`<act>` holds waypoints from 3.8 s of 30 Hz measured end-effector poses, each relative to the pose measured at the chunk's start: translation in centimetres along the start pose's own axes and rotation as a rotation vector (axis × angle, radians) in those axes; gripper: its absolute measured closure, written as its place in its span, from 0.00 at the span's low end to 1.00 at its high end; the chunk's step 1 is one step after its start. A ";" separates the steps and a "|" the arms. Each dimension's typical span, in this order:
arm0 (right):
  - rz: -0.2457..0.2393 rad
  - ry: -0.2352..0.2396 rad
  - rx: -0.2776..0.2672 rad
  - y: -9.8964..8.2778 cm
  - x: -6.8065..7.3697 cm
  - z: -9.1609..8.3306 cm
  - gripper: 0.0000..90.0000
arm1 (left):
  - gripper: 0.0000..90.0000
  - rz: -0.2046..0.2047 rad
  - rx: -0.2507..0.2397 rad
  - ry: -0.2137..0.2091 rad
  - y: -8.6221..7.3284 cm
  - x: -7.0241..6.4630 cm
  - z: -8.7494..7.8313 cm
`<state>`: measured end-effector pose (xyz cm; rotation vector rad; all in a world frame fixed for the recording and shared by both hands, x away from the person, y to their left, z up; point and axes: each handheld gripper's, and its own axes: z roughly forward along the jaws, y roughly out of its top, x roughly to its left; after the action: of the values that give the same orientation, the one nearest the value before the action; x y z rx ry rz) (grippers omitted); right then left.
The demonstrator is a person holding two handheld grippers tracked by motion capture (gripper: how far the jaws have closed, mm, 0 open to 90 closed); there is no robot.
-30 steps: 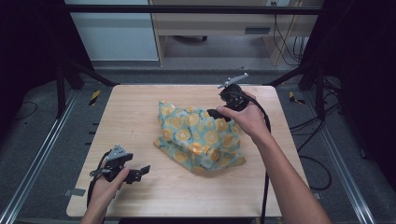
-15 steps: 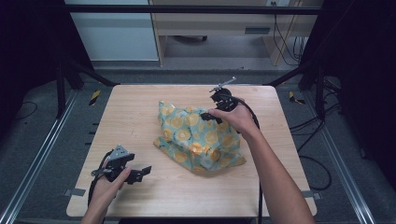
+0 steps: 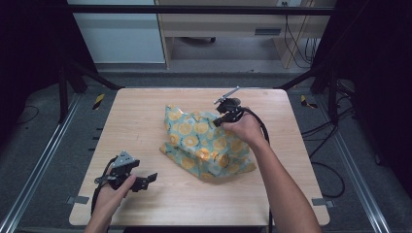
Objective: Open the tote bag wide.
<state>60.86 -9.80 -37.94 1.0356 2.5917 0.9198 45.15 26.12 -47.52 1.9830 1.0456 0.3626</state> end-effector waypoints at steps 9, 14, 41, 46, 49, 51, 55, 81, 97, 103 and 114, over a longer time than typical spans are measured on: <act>-0.003 -0.015 -0.077 -0.1 0.3 -1.7 1.00 | 0.06 -0.020 -0.016 0.011 0.0 0.3 -0.3; -0.053 -0.015 -0.162 -0.4 1.8 -4.5 1.00 | 0.06 -0.028 -0.033 0.019 0.0 0.4 -0.6; -0.208 0.021 -0.386 -11.0 12.0 -11.0 1.00 | 0.07 0.125 -0.159 0.065 8.9 -4.4 -3.0; -0.203 0.033 -0.375 -13.0 12.6 -10.7 1.00 | 0.07 0.181 -0.169 0.070 11.5 -6.0 -3.5; -0.180 0.043 -0.372 -14.0 12.5 -10.3 1.00 | 0.06 0.206 -0.161 0.080 12.8 -6.5 -3.4; -0.172 0.050 -0.368 -14.4 12.6 -10.1 1.00 | 0.06 0.211 -0.164 0.081 13.5 -6.8 -3.2; -0.181 0.071 -0.357 -14.7 13.1 -9.5 1.00 | 0.06 0.216 -0.163 0.089 14.9 -7.0 -2.7; -0.144 0.105 -0.276 -18.1 14.0 -6.9 1.00 | 0.25 0.187 -0.043 0.073 13.0 -7.0 2.2; -0.103 0.095 -0.250 -19.1 13.5 -5.9 0.93 | 0.99 0.220 -0.058 -0.018 9.1 -9.3 1.5; -0.089 0.063 -0.261 -18.8 13.4 -6.8 0.75 | 1.00 0.198 -0.063 -0.037 7.5 -9.1 1.3; -0.099 -0.036 -0.298 -16.4 13.5 -9.8 0.42 | 1.00 0.197 -0.075 -0.054 6.4 -9.4 0.8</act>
<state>37.96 -14.50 -39.81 0.8276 2.3574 1.2028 43.32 16.44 -41.75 2.0215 0.7937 0.4456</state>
